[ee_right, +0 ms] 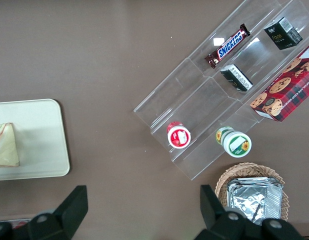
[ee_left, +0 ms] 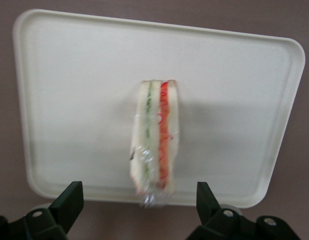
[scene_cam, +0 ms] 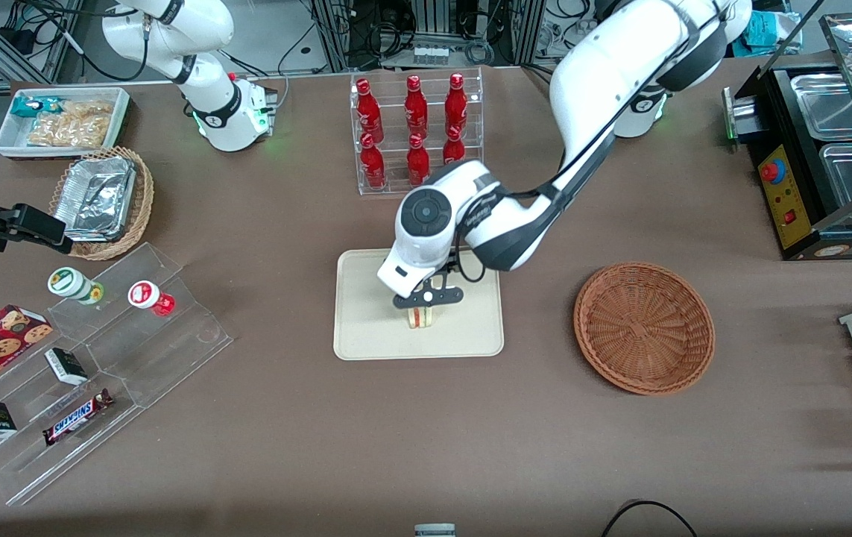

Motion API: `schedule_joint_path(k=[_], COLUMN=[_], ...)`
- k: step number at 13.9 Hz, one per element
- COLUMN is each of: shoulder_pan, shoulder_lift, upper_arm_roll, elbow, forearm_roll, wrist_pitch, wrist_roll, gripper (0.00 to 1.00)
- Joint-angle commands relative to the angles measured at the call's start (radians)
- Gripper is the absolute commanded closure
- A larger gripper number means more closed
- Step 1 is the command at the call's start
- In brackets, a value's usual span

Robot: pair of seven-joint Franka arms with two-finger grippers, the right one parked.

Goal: Place sandwich from basket to tray
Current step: 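Open the left gripper to release the sandwich and raise it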

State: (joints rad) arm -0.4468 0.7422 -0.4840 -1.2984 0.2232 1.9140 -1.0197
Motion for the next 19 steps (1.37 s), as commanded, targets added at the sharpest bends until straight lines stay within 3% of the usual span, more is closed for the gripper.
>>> schedule_joint_path(k=[1, 4, 8, 9, 13, 16, 19], shoulder_pan=[0.064, 0.083, 0.085, 0.085, 0.085, 0.083, 0.083], shoulder_lift=[-0.116, -0.165, -0.222, -0.233, -0.384, -0.510, -0.582], upper_arm_roll=[0.002, 0.016, 0.123, 0.146, 0.336, 0.433, 0.504], elbow=[-0.042, -0.042, -0.096, -0.114, -0.253, -0.364, -0.364], forearm_roll=[0.019, 0.039, 0.016, -0.001, -0.191, -0.209, -0.208], wrist_pitch=[-0.125, -0.243, -0.306, -0.306, -0.312, -0.323, -0.398], wrist_roll=[0.010, 0.041, 0.117, 0.166, 0.447, 0.567, 0.668], gripper=[0.00, 0.00, 0.00, 0.00, 0.00, 0.00, 0.00])
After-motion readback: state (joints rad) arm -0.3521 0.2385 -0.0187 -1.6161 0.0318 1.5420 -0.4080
